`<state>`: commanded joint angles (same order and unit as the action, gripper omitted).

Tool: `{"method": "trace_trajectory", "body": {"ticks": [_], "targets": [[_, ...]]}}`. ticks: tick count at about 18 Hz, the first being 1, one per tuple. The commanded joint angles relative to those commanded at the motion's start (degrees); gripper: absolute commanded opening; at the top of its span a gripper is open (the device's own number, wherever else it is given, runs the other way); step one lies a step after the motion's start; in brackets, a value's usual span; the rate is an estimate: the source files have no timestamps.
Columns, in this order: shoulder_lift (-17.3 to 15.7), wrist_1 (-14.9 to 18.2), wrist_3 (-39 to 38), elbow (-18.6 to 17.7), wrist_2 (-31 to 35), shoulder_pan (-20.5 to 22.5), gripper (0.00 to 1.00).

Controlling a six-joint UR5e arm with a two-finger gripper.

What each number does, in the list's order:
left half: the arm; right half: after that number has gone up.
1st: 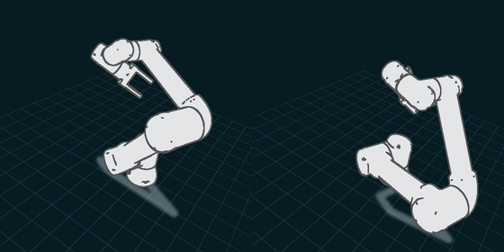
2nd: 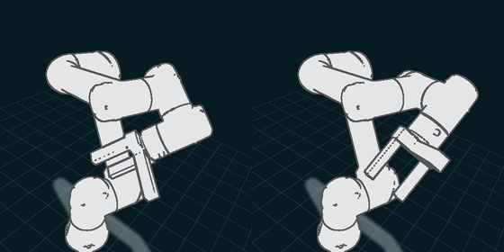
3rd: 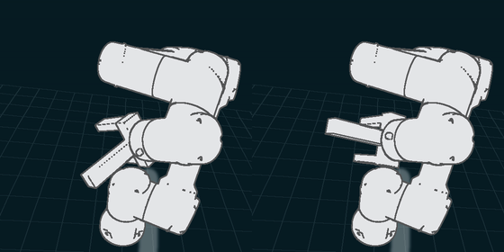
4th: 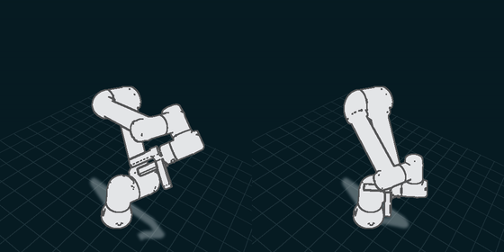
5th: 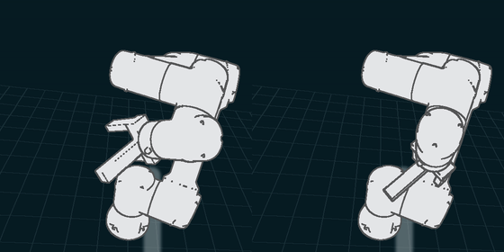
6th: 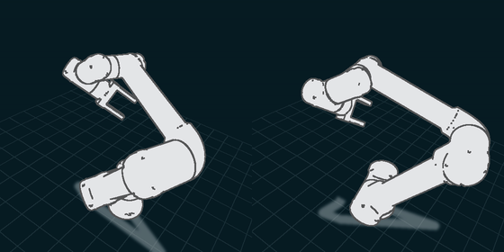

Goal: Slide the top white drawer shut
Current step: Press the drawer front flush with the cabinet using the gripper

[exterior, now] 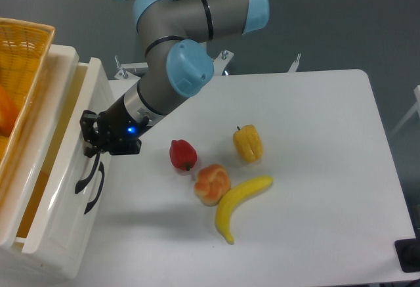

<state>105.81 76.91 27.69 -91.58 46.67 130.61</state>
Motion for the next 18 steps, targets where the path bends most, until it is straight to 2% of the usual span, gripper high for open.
{"method": "trace_trajectory", "body": {"ticks": [5,11,12,13,14,17,18], "targets": [[0.8,-1.41,-1.76,0.0,0.0,-2.03,0.0],[0.53,-1.94,-1.32,0.7,0.17,-1.59,0.01],[0.45,-2.03,-1.06,0.88,0.44,-1.33,0.09],[0.27,-2.03,-0.71,0.97,0.61,-0.28,0.24],[0.01,-2.12,-0.44,1.23,0.96,1.21,0.28],[0.18,-2.29,0.87,2.63,3.85,5.17,0.67],[0.27,-2.47,2.18,2.9,5.0,6.57,1.0]]}}
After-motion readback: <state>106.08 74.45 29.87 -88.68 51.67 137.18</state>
